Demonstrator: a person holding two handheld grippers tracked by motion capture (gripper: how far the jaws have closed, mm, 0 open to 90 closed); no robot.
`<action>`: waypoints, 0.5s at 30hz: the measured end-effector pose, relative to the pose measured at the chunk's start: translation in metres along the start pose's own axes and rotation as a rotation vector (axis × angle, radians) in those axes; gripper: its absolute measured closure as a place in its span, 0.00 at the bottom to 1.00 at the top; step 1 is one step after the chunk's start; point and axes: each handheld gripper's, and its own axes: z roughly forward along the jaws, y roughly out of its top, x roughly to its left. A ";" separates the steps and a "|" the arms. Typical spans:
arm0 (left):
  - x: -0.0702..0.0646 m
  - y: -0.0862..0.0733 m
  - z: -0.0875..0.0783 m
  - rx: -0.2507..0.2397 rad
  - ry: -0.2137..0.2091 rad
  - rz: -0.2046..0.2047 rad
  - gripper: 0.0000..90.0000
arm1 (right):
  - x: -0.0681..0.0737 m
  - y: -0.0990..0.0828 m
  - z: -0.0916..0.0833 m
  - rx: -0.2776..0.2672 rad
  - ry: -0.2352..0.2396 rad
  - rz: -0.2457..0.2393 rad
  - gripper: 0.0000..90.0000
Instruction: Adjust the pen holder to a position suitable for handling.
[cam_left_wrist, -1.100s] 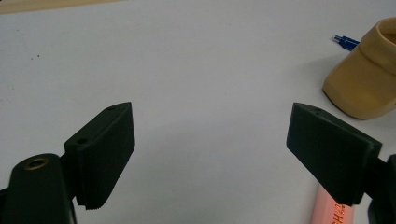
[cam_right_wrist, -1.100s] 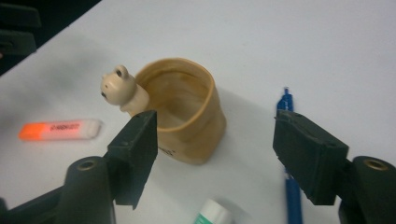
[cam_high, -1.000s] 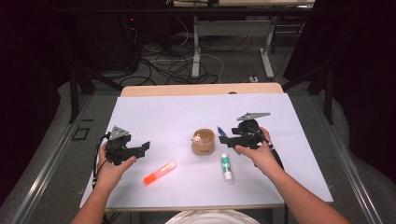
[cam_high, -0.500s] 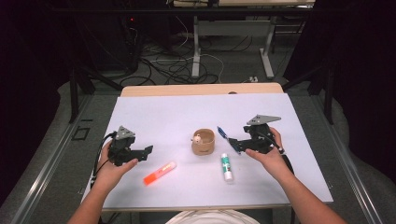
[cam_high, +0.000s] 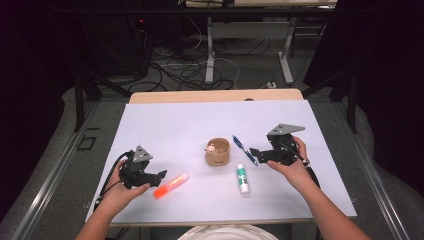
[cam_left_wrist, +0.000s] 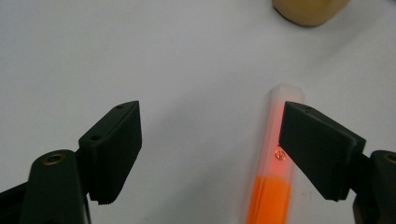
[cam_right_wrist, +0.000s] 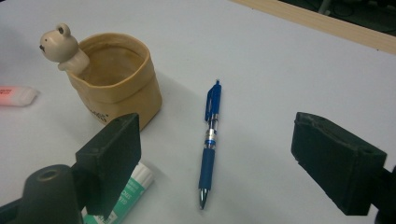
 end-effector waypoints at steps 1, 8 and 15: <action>-0.002 -0.001 0.000 0.010 -0.001 0.004 0.24 | 0.000 -0.001 0.001 -0.001 0.007 0.005 0.17; -0.008 -0.010 -0.003 0.055 -0.051 0.030 0.30 | 0.001 -0.003 0.004 0.008 0.008 -0.010 0.17; -0.011 -0.015 0.002 0.109 -0.081 0.078 0.34 | 0.000 -0.006 0.008 0.024 0.013 -0.012 0.17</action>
